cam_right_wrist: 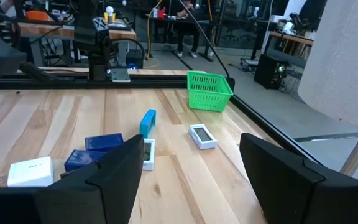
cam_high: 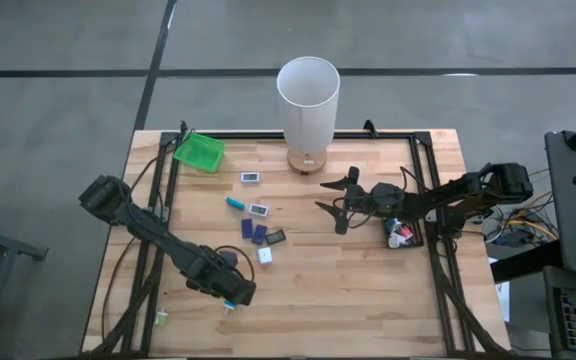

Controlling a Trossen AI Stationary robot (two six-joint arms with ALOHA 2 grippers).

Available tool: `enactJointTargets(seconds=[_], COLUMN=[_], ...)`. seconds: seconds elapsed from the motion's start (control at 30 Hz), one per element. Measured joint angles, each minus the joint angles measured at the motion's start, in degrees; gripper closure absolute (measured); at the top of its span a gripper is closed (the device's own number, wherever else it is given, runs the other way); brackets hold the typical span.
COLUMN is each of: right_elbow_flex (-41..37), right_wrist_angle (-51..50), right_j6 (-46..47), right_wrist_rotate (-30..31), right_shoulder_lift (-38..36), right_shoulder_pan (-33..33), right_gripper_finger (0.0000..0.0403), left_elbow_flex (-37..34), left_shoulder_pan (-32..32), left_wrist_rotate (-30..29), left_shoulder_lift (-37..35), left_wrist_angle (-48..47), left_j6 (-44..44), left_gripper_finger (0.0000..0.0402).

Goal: Pick & Place Office items
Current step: Put the blue charger adapter into the black bin

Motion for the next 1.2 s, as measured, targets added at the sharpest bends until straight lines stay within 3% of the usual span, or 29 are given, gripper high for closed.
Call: enactJointTargets(seconds=[0.47,0.97,1.2], right_elbow_flex=[0.0,0.0,0.0], right_wrist_angle=[0.0,0.0,0.0], right_j6=[0.0,0.0,0.0], right_wrist_rotate=[0.0,0.0,0.0], right_shoulder_lift=[0.0,0.0,0.0], right_shoulder_pan=[0.0,0.0,0.0], right_gripper_finger=[0.0137,0.0136,0.0135], left_elbow_flex=[-0.6,-0.6,-1.0], left_shoulder_pan=[-0.3,-0.1,-0.1], left_wrist_rotate=[4.9,5.3,6.2], left_shoulder_lift=[4.9,8.4,8.4], left_wrist_angle=[5.7,6.7,6.7], left_j6=[-0.7,-1.6,-2.2], left_gripper_finger=[0.0158,0.0159,0.0202])
